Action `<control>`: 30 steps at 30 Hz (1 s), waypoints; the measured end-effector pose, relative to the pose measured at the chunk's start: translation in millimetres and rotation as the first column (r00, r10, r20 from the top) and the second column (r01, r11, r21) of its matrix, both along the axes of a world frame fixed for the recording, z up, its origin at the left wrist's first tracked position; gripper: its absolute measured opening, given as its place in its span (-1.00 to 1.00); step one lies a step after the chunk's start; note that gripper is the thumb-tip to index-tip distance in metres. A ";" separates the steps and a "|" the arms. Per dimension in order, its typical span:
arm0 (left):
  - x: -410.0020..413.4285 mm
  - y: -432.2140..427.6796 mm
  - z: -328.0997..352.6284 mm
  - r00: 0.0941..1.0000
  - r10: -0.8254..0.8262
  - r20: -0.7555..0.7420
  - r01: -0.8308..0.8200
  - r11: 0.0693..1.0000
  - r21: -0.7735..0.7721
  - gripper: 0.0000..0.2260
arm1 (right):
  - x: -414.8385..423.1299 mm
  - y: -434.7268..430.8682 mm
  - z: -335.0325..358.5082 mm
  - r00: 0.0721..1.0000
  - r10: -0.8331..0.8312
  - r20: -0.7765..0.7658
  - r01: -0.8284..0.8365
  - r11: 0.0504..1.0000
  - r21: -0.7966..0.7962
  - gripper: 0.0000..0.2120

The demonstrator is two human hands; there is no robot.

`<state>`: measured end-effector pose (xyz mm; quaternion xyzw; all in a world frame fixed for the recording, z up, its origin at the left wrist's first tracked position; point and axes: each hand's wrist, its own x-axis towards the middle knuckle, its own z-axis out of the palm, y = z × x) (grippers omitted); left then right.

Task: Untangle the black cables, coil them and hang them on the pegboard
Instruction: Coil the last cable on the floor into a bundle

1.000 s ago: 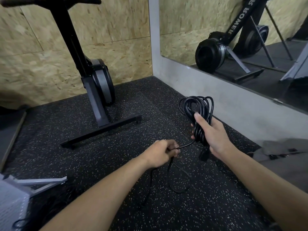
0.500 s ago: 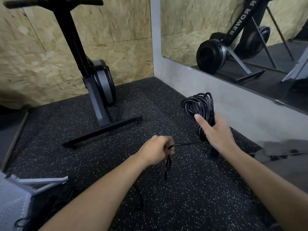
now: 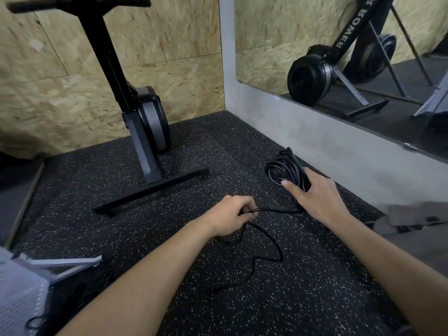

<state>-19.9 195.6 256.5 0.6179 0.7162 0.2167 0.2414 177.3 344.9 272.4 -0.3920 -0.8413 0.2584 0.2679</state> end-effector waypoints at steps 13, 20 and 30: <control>2.3 -3.5 10.8 0.910 0.200 -0.364 -0.009 0.886 0.464 -0.83 | -10.4 -21.3 -5.6 0.947 0.224 0.231 -0.166 0.955 -0.246 -0.41; -3.8 -0.9 15.8 0.878 0.235 -0.418 0.015 0.858 0.513 -0.69 | -10.1 -24.3 -5.7 0.910 0.358 0.210 -0.291 0.911 -0.291 -0.79; -16.3 -11.1 21.0 0.907 0.124 -0.402 -0.097 0.991 0.087 -0.69 | 0.1 -8.8 -4.1 0.972 0.234 0.032 -0.213 0.926 -0.311 -0.81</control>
